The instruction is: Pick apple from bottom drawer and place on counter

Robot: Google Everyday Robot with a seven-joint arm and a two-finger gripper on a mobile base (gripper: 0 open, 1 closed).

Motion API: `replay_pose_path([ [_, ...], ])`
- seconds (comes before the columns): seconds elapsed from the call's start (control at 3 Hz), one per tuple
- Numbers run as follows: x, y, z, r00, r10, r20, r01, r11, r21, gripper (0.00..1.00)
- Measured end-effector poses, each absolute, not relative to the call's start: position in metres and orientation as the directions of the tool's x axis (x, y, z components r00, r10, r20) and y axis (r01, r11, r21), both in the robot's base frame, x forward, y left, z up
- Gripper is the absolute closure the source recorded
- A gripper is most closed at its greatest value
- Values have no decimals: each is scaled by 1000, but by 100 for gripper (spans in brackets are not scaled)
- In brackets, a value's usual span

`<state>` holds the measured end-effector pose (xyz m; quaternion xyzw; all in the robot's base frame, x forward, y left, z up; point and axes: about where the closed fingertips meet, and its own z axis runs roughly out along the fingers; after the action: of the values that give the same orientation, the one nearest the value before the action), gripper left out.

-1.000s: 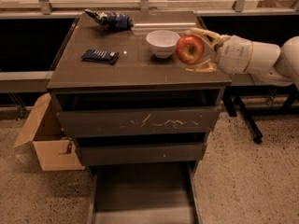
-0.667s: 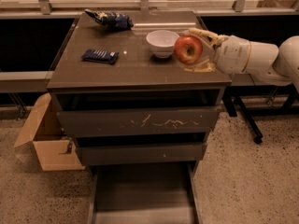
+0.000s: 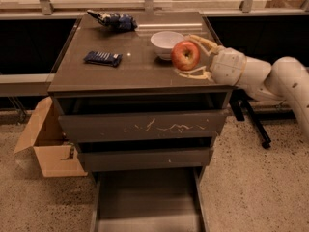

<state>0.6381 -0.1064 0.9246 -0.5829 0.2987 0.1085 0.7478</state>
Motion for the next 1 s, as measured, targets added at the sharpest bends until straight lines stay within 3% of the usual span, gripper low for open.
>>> replay_pose_path([
  [0.33,636,-101,910,659,-149,-737,-655,368,-660,100],
  [1.0,630,-118,880,499,-150,-854,-764,390,-515,100],
])
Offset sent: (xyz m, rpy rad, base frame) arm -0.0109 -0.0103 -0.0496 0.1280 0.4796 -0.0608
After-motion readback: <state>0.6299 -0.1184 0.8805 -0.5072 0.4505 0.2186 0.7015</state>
